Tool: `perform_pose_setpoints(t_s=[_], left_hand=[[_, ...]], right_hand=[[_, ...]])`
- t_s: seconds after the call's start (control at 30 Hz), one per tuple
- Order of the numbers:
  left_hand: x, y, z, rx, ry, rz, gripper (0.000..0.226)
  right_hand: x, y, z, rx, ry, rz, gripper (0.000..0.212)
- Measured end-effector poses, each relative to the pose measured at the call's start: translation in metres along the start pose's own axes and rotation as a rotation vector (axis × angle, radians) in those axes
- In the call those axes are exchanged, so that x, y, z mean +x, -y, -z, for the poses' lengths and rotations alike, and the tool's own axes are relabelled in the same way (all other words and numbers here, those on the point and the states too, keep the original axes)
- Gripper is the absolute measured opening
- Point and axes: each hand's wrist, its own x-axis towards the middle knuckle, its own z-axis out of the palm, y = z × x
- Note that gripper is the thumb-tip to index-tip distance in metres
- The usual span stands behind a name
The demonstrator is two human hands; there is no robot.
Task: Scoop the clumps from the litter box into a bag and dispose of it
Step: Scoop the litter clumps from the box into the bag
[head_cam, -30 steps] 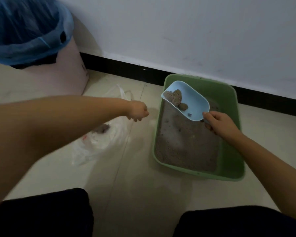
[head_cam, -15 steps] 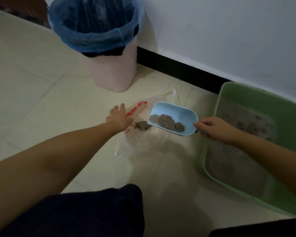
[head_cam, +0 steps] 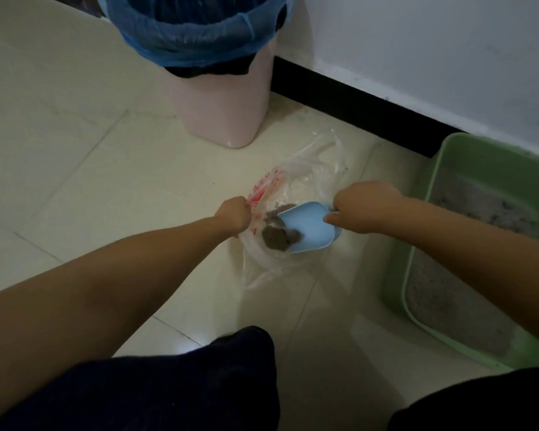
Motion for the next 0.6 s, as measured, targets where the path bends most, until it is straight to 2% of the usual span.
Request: perform_pose_setpoints(t_s=[0.13,0.23,0.33,0.43,0.5,0.6], left_hand=[[-0.001,0.001,0.003,-0.028,-0.003,-0.001,0.032],[-0.003,-0.002,0.006,0.017,-0.007,-0.008,0.033],[-0.006,-0.024,0.008,0.16,-0.117,-0.045,0.038],[-0.013,-0.071,0.005,0.27,-0.259,-0.239,0.044],[-0.019,-0.112,-0.005,0.191,-0.239,-0.407,0.041],[-0.038,-0.176,-0.033,0.104,-0.068,-0.573,0.031]], right_hand=[[-0.007,0.005,0.017,-0.172,-0.073,0.0,0.039],[-0.019,-0.003,0.022,-0.174,-0.136,-0.037,0.042],[-0.039,-0.037,0.022,-0.018,-0.254,-0.096,0.045],[-0.073,-0.095,0.006,0.282,-0.302,-0.251,0.049],[-0.105,-0.132,-0.013,0.485,-0.347,-0.379,0.049],[-0.159,-0.176,-0.054,0.63,-0.416,-0.633,0.046]])
